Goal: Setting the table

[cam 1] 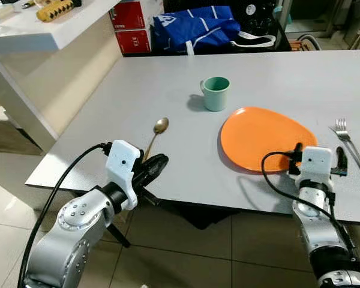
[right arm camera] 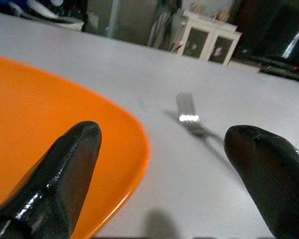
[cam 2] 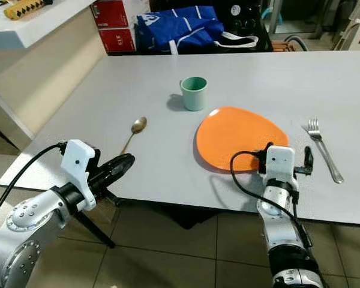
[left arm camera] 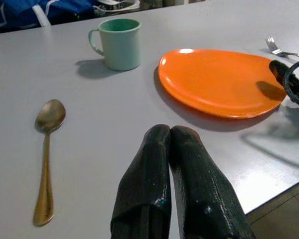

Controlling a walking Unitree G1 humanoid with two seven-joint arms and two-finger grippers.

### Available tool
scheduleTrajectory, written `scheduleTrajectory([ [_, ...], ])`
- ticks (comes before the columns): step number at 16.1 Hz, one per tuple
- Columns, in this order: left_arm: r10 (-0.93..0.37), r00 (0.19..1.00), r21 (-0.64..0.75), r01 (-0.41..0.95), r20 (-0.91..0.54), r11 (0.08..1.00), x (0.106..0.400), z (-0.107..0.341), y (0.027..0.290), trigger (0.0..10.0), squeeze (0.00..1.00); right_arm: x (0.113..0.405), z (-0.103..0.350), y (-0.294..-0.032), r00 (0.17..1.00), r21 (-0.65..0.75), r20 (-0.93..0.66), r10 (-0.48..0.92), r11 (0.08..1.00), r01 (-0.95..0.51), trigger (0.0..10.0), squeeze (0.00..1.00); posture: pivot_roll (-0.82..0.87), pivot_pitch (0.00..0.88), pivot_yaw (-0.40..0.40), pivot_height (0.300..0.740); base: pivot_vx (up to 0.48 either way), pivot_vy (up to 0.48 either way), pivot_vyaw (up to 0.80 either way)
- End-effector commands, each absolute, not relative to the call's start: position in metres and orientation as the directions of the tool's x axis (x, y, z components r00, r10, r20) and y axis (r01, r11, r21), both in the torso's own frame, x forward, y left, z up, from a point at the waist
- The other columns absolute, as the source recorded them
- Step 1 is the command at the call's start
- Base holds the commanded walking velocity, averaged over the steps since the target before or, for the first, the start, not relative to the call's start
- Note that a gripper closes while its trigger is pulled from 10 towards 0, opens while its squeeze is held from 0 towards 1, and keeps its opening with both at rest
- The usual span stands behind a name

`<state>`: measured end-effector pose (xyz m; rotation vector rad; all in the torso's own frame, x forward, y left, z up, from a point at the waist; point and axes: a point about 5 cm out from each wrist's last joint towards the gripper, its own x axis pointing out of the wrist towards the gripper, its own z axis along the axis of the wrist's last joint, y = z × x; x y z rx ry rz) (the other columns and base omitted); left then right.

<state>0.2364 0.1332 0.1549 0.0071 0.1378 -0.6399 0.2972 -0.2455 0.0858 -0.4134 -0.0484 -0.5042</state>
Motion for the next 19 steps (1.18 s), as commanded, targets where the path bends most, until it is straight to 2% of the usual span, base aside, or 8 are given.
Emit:
scheduleTrajectory([
  [1,-0.581,0.803,-0.022,0.584,-0.131,0.812,0.239,0.155,0.135,10.0,0.00,0.300,0.102,-0.243,0.872,-0.392,0.226,-0.435,0.778,0.490,10.0,1.00,-0.13,0.000,0.156,0.740,0.000,0.000,0.00],
  [10,-0.577,0.811,-0.014,0.578,-0.101,0.816,0.244,0.155,0.131,10.0,0.00,0.308,0.150,-0.235,0.833,-0.433,0.435,-0.343,0.731,0.527,10.0,1.00,-0.14,0.000,0.144,0.740,0.000,0.000,0.00],
  [11,-0.575,0.813,-0.013,0.576,-0.094,0.817,0.245,0.156,0.131,10.0,0.00,0.310,0.157,-0.231,0.827,-0.435,0.459,-0.325,0.729,0.528,10.0,0.98,-0.14,0.000,0.140,0.740,0.000,0.000,0.00],
  [12,-0.573,0.815,-0.013,0.574,-0.090,0.819,0.245,0.157,0.130,10.0,0.00,0.311,0.162,-0.226,0.828,-0.435,0.472,-0.302,0.737,0.517,10.0,0.00,-0.14,0.000,0.139,0.740,0.000,0.000,0.00],
  [15,-0.567,0.819,-0.016,0.568,-0.081,0.823,0.246,0.158,0.129,10.0,0.00,0.317,0.161,-0.213,0.853,-0.426,0.458,-0.252,0.779,0.459,10.0,0.00,-0.14,0.000,0.135,0.740,0.000,0.000,0.00],
  [17,-0.561,0.826,-0.019,0.561,-0.062,0.828,0.249,0.160,0.126,10.0,0.00,0.332,0.153,-0.186,0.908,-0.364,0.387,-0.159,0.879,0.308,10.0,0.00,-0.13,0.000,0.122,0.740,0.000,0.000,0.00],
  [19,-0.553,0.832,-0.015,0.553,-0.046,0.833,0.249,0.162,0.123,10.0,0.00,0.342,0.154,-0.170,0.926,-0.357,0.363,-0.100,0.903,0.237,10.0,0.00,-0.11,0.000,0.103,0.740,0.000,0.000,0.00],
])
